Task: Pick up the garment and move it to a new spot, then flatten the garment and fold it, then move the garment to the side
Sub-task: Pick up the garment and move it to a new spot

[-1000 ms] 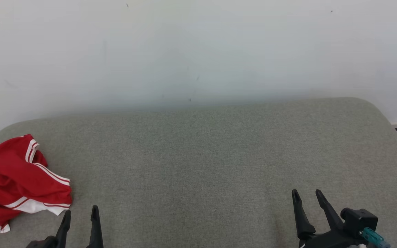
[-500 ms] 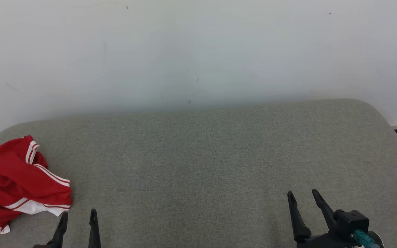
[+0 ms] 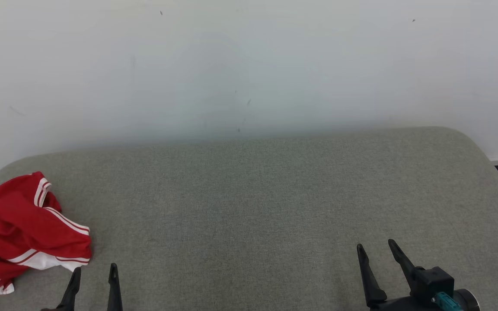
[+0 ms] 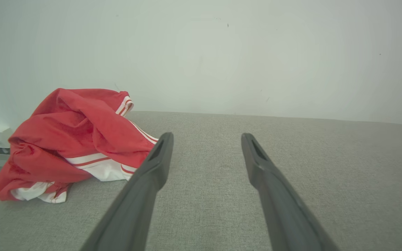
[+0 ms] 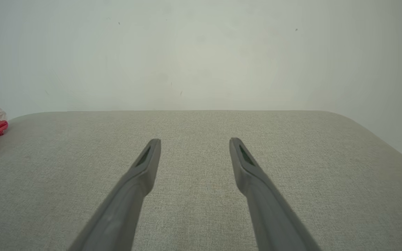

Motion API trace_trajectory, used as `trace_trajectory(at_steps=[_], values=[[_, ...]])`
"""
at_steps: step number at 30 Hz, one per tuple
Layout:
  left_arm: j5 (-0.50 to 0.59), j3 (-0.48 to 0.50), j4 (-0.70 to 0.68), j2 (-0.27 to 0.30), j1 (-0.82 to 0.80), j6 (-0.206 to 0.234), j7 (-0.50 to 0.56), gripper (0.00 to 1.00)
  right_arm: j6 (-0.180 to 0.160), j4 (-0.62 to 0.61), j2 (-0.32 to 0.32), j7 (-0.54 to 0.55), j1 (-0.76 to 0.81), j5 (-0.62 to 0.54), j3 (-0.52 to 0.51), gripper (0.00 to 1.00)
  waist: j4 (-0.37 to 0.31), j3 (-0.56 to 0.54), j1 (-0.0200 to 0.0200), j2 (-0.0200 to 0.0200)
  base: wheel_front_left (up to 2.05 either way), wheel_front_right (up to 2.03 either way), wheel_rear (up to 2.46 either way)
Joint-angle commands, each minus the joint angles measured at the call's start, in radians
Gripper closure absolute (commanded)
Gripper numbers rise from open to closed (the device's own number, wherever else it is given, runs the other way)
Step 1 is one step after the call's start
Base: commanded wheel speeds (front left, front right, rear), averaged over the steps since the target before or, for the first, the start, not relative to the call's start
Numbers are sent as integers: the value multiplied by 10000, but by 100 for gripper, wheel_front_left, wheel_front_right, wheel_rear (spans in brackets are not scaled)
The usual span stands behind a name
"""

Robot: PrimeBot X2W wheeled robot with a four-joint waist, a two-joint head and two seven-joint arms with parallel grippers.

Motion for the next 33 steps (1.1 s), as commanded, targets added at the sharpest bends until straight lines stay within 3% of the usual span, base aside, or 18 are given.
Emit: trace_trajectory(at_steps=[1, 25, 33], values=[[180, 63, 33, -32, -36, -29, -82, 0, -20, 24, -30, -62, 59, -248, 28, 0, 0, -14, 0, 0, 0, 0, 0], [54, -4, 482, -227, 200, 11, -96, 0, -21, 467, -29, 4, 53, 76, -99, 0, 73, 0, 0, 0, 0, 0, 0], [40, -179, 346, -220, 273, 213, -96, 0, -21, 387, -24, -67, 170, 78, -99, 0, 1101, 19, 0, 0, 0, 0, 0]])
